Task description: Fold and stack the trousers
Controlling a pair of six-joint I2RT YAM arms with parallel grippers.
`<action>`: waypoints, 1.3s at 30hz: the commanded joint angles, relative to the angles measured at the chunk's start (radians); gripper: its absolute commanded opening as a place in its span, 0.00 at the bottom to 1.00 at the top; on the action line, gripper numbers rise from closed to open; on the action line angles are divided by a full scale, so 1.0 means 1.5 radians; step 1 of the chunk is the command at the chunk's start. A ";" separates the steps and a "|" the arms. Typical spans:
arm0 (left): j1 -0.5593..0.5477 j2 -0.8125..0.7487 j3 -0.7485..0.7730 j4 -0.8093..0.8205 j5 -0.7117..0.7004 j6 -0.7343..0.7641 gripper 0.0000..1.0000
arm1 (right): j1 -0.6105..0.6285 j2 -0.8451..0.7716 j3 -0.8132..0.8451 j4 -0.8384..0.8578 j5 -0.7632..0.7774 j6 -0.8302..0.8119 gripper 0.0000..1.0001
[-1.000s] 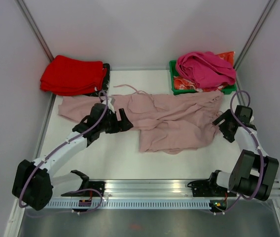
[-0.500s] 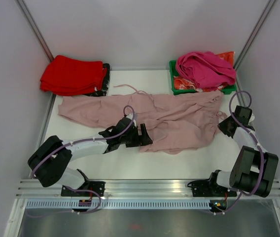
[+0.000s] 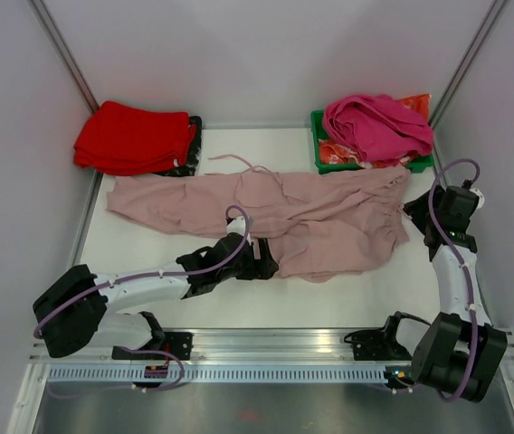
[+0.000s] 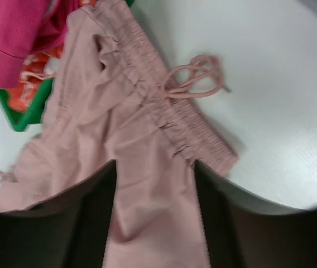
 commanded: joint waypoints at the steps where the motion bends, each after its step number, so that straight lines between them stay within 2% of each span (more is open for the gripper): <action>1: -0.011 -0.009 -0.022 -0.014 -0.049 0.005 0.90 | -0.002 0.015 -0.025 -0.035 0.071 -0.025 0.69; 4: -0.023 -0.015 -0.030 -0.016 -0.061 -0.004 0.90 | -0.002 0.042 -0.040 -0.032 0.095 -0.028 0.84; 6: -0.023 -0.027 -0.041 -0.016 -0.066 -0.015 0.90 | -0.002 0.063 -0.053 -0.012 0.088 -0.009 0.87; 12: -0.024 -0.077 -0.063 -0.018 -0.079 -0.016 0.90 | -0.002 0.131 -0.072 0.073 0.075 0.037 0.83; 17: -0.024 -0.104 -0.069 -0.047 -0.080 -0.008 0.90 | -0.002 0.174 -0.074 0.122 0.087 0.057 0.69; 20: -0.025 -0.107 -0.085 -0.027 -0.070 0.005 0.89 | -0.002 0.194 -0.083 0.152 0.076 0.060 0.53; 21: -0.025 -0.106 -0.089 -0.024 -0.060 0.010 0.89 | -0.002 0.201 -0.088 0.155 0.070 0.060 0.43; 23: -0.032 -0.097 -0.099 0.009 -0.051 0.019 0.89 | -0.002 0.207 -0.092 0.191 0.053 0.061 0.33; 24: -0.042 -0.092 -0.100 0.029 -0.048 0.021 0.89 | -0.003 0.210 -0.095 0.199 0.037 0.058 0.21; 27: -0.072 -0.062 -0.098 0.058 -0.061 0.029 0.88 | -0.002 0.203 -0.085 0.213 0.004 0.059 0.00; 32: -0.110 0.001 -0.070 0.055 -0.108 0.020 0.88 | -0.002 0.115 -0.054 0.179 -0.037 0.077 0.00; 36: -0.132 0.043 -0.067 0.083 -0.157 0.012 0.88 | -0.002 0.002 0.001 0.138 -0.042 0.084 0.00; 39: -0.135 0.073 -0.067 0.112 -0.184 0.001 0.88 | 0.006 0.006 0.074 0.092 -0.080 0.070 0.00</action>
